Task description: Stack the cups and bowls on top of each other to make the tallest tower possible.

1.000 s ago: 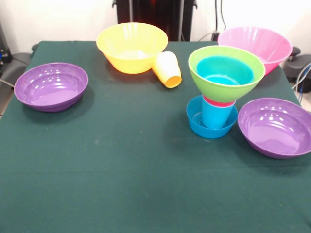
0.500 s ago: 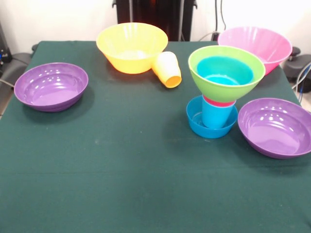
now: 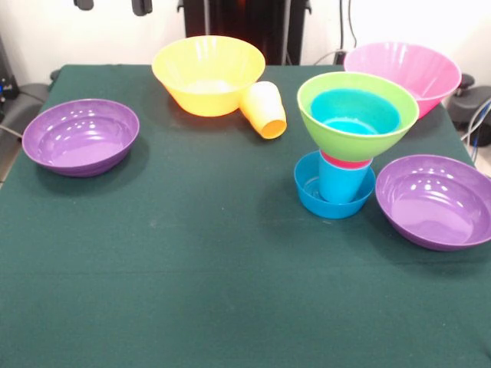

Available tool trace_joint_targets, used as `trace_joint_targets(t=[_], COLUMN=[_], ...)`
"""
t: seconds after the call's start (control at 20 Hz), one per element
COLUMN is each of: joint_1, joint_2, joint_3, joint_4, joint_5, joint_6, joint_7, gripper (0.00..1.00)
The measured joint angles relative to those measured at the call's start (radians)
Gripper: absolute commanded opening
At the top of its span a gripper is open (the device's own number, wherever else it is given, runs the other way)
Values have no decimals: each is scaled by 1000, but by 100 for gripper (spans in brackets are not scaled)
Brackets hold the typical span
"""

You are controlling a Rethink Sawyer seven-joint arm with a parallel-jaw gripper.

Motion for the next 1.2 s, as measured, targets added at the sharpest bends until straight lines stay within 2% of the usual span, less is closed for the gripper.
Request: trace_joint_targets(t=[1.2], joint_1=[-87], joint_2=[52], joint_3=[96], joint_4=[47], joint_5=[-88], joint_6=[-76], joint_7=[0], gripper=[100])
